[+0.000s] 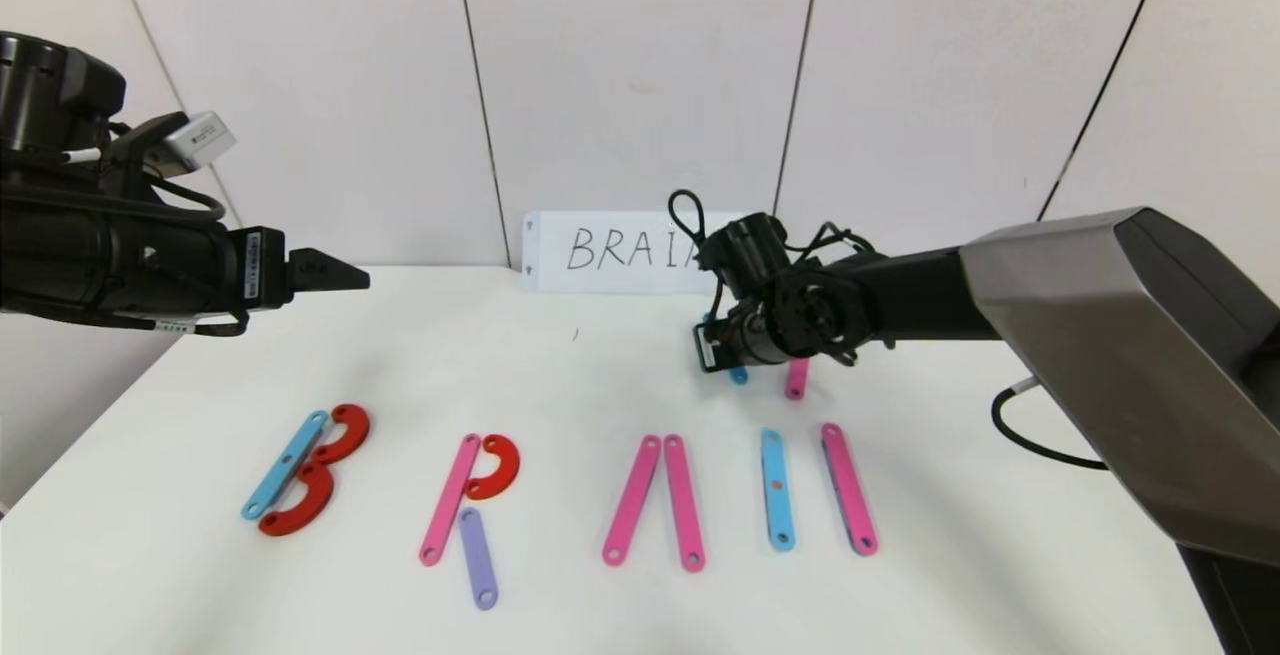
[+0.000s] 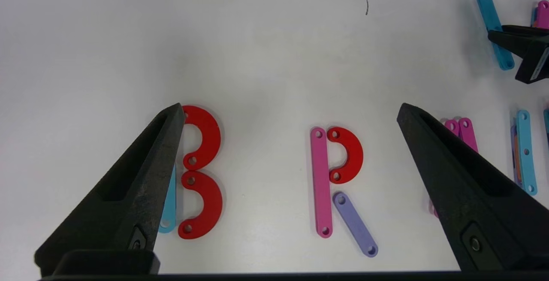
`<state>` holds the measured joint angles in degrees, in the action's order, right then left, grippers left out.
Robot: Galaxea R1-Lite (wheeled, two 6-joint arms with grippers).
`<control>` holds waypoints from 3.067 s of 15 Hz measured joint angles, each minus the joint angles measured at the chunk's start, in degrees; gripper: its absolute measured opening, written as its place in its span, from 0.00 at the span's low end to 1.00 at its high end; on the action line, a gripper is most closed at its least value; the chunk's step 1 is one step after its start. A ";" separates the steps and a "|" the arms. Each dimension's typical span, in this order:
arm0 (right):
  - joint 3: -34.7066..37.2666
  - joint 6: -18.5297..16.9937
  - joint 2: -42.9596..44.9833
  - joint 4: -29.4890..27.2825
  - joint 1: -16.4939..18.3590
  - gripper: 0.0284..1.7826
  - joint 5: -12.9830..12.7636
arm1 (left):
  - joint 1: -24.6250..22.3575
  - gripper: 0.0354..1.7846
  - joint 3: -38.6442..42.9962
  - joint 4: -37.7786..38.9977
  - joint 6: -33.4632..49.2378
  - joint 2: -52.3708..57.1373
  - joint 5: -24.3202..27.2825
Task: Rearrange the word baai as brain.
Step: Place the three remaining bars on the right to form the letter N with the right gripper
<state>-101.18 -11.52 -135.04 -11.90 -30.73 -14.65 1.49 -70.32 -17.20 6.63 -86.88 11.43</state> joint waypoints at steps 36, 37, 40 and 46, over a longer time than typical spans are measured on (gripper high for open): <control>56.09 4.35 35.91 11.04 8.05 0.14 10.34 | 0.68 0.97 0.41 -0.18 -0.11 -0.02 0.09; 56.09 4.24 35.65 11.06 8.11 0.14 10.39 | 0.74 0.97 0.44 -0.21 -0.24 -0.05 0.11; 55.65 4.41 34.77 11.04 8.77 0.14 10.33 | 0.77 0.97 0.52 -0.18 -0.71 -0.11 0.11; 56.06 4.61 33.88 11.04 9.59 0.14 10.34 | 0.79 0.97 0.52 -0.21 -0.73 -0.13 0.09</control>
<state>-45.12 -6.91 -101.16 -0.85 -21.14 -4.32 2.28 -69.79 -17.41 5.90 -87.02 11.52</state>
